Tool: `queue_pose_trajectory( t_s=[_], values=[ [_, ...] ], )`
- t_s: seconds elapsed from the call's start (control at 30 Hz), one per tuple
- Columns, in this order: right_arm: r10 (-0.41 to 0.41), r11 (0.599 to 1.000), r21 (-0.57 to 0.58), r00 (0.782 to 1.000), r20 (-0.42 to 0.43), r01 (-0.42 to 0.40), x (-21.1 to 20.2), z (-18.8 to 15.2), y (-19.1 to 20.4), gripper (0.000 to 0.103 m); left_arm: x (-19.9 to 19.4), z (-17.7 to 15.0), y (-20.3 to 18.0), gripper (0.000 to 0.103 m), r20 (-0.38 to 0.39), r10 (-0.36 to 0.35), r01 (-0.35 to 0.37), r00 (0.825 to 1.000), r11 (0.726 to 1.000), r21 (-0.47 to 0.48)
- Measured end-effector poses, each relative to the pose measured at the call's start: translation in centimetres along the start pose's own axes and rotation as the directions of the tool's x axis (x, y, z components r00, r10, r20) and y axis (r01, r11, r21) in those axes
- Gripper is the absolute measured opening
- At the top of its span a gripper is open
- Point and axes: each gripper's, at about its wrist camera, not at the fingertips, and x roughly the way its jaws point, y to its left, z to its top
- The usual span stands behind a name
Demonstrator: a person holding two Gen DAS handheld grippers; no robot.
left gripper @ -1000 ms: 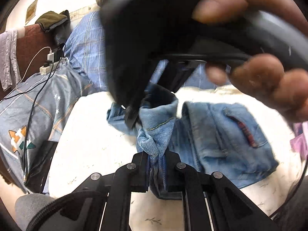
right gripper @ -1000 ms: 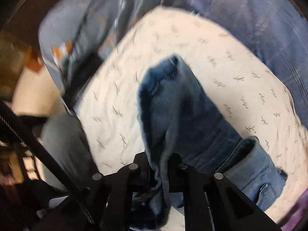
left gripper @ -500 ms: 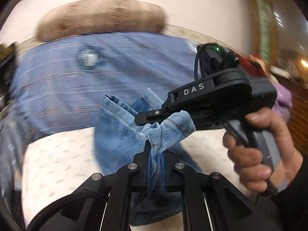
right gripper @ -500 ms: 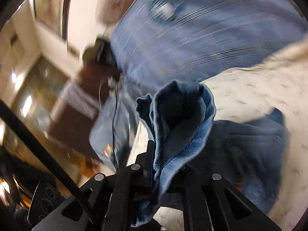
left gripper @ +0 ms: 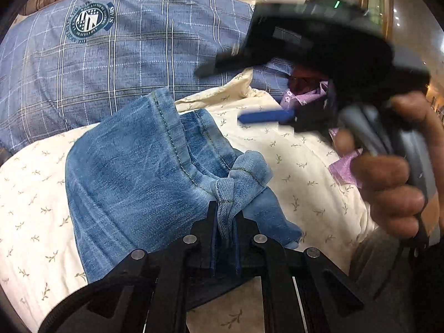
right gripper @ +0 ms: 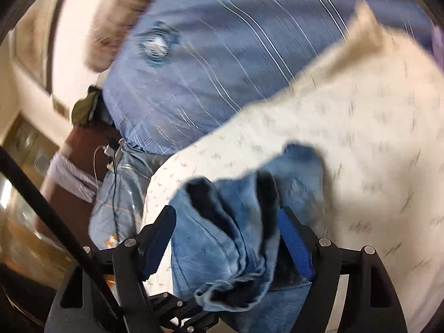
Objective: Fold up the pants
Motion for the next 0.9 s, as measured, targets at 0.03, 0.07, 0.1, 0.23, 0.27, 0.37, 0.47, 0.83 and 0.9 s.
queue_pose_trajectory(
  t_s=[0.03, 0.07, 0.1, 0.23, 0.27, 0.37, 0.47, 0.83, 0.9],
  values=[
    [0.009, 1.0, -0.026, 1.0, 0.006, -0.009, -0.1, 0.3, 0.5, 0.078, 0.1, 0.0, 0.1, 0.007, -0.003, -0.001, 0.001, 1.0, 1.0, 0.002],
    [0.03, 0.998, -0.052, 0.999, -0.01, -0.031, 0.3, 0.9, 1.1, 0.078, 0.2, 0.4, 0.4, 0.007, -0.002, 0.001, -0.001, 1.0, 1.0, 0.012],
    [0.045, 0.996, -0.071, 0.999, -0.029, -0.047, 0.6, 1.4, 1.3, 0.077, 0.1, 0.5, 0.4, 0.007, -0.001, 0.001, -0.001, 1.0, 1.0, 0.015],
    [0.051, 0.988, -0.138, 0.99, -0.132, -0.07, 5.5, 2.4, 3.0, 0.04, -0.4, 0.9, -0.5, 0.007, -0.009, 0.007, -0.007, 1.0, 1.0, 0.022],
    [0.029, 0.99, -0.131, 0.988, -0.155, -0.05, 6.9, 2.2, 2.9, 0.033, -0.5, 0.8, -0.6, 0.007, -0.011, 0.013, -0.012, 1.0, 1.0, 0.026],
    [-0.048, 0.991, -0.13, 0.988, -0.144, 0.029, 7.2, 1.5, 2.6, 0.012, -0.3, 0.8, -0.6, 0.007, -0.022, -0.028, 0.029, 0.999, 0.999, 0.017],
    [-0.031, 0.994, -0.111, 0.997, -0.065, 0.024, 3.7, 1.6, 2.3, 0.011, -1.3, 0.8, -1.4, 0.007, -0.004, -0.084, 0.084, 0.996, 0.996, 0.037],
    [-0.141, 0.99, -0.038, 0.978, -0.156, 0.136, 6.9, 1.1, -2.0, 0.015, 0.4, 0.4, -2.5, 0.012, -0.051, -0.061, 0.068, 0.997, 0.986, 0.153],
    [-0.131, 0.991, -0.021, 0.977, -0.169, 0.129, 6.9, 0.9, -2.3, 0.018, 0.7, 0.3, -2.3, 0.018, -0.063, -0.086, 0.095, 0.994, 0.985, 0.147]
  ],
)
